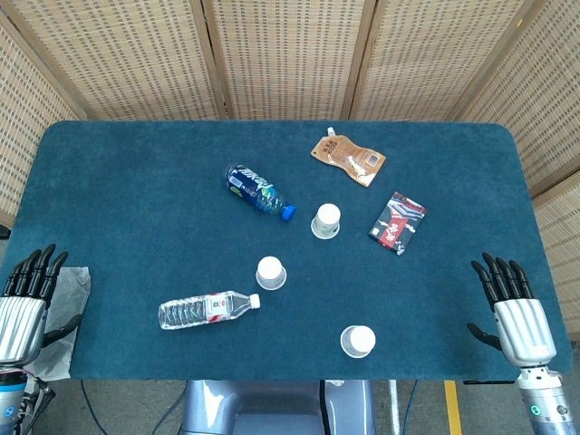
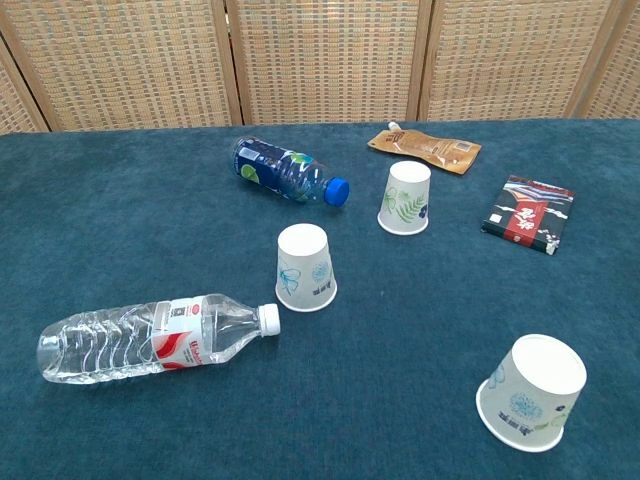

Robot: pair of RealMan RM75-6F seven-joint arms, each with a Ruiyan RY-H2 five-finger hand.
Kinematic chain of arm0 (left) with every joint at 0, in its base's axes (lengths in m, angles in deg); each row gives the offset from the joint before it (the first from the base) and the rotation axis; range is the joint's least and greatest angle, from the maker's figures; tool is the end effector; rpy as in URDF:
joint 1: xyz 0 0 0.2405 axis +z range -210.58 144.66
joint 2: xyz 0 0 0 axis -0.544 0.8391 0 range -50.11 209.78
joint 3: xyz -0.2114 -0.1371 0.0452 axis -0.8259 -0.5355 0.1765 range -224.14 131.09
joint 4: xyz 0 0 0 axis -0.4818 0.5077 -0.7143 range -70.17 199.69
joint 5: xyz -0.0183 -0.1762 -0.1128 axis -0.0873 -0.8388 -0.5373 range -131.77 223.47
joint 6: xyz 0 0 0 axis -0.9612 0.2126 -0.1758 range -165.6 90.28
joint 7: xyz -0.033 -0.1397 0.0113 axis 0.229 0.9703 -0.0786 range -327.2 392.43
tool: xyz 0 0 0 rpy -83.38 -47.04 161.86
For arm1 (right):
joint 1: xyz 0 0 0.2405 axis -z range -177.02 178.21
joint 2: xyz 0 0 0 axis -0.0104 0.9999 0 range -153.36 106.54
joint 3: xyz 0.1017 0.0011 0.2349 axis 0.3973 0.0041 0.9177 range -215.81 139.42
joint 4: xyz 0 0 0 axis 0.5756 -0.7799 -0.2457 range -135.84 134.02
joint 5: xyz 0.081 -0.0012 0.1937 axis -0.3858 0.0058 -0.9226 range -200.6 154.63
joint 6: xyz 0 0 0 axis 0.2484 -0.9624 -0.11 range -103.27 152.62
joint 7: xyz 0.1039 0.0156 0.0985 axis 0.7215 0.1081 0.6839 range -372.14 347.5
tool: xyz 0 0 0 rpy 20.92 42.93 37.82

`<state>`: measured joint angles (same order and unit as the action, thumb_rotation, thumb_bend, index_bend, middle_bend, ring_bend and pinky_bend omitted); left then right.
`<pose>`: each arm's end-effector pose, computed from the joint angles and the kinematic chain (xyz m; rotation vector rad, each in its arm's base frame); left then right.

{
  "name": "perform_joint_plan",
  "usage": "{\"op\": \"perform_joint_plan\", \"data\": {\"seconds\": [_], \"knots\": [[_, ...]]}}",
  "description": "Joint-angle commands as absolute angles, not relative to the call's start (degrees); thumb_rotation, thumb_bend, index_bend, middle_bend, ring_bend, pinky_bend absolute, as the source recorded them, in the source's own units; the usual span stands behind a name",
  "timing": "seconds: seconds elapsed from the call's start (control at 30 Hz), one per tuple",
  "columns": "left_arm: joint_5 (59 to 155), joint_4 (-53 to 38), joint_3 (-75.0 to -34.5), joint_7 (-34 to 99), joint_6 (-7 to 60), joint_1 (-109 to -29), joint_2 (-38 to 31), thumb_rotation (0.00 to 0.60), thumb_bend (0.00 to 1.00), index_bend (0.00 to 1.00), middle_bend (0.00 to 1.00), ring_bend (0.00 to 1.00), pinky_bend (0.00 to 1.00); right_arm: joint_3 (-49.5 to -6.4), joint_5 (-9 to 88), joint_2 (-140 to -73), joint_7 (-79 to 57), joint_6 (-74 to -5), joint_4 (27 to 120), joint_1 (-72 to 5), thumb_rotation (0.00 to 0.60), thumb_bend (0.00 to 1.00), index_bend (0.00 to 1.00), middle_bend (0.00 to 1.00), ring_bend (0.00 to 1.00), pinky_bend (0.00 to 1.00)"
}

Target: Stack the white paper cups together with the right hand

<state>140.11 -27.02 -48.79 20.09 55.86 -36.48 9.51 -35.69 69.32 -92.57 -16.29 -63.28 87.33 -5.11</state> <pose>-0.2809 0.1686 0.1375 -1.4285 -0.6656 -0.9582 -0.2975 -0.1835 0.1368 1.4735 -0.7740 0.9627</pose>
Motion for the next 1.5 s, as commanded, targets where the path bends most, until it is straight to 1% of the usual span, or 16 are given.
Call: {"op": "perform_joint_plan", "data": {"seconds": [0.03,0.37,0.6,0.8,1.07,1.5], "knots": [[140.14,-27.03,-48.72,19.99,55.81,-36.48,9.5,0.6,0.11,0.03,0.0,0.0,0.1,-35.71,69.34,-92.56,-16.24,-63.22,87.39,-5.14,0.6,0.15,0.06,0.0,0.0,0.08],[140.52,-27.43,-48.44,19.69,56.19,-36.16,9.74,0.6,0.11,0.03,0.0,0.0,0.1,-36.72,70.82,-91.83,-14.81,-63.05,88.1,-5.21,0.6,0.15,0.06,0.0,0.0,0.08],[140.33,-27.61,-48.46,19.98,55.89,-36.22,9.97,0.6,0.11,0.03,0.0,0.0,0.1,-38.21,71.81,-90.5,-14.51,-61.86,90.06,-5.18,0.6,0.15,0.07,0.0,0.0,0.08],[140.58,-27.8,-48.38,20.77,56.1,-36.14,10.35,0.6,0.11,0.03,0.0,0.0,0.1,-40.4,74.25,-89.28,-14.95,-60.18,92.34,-5.49,0.6,0.15,0.12,0.0,0.0,0.08],[140.74,-27.86,-48.32,20.04,55.82,-36.27,10.02,0.6,0.11,0.03,0.0,0.0,0.1,-42.3,76.93,-89.44,-14.22,-57.22,93.14,-6.97,0.6,0.15,0.18,0.0,0.0,0.08],[140.35,-27.71,-48.41,19.7,55.25,-36.47,9.77,0.6,0.11,0.03,0.0,0.0,0.1,-42.65,79.79,-92.63,-17.37,-52.98,97.16,-10.2,0.6,0.15,0.24,0.0,0.0,0.09]]}}
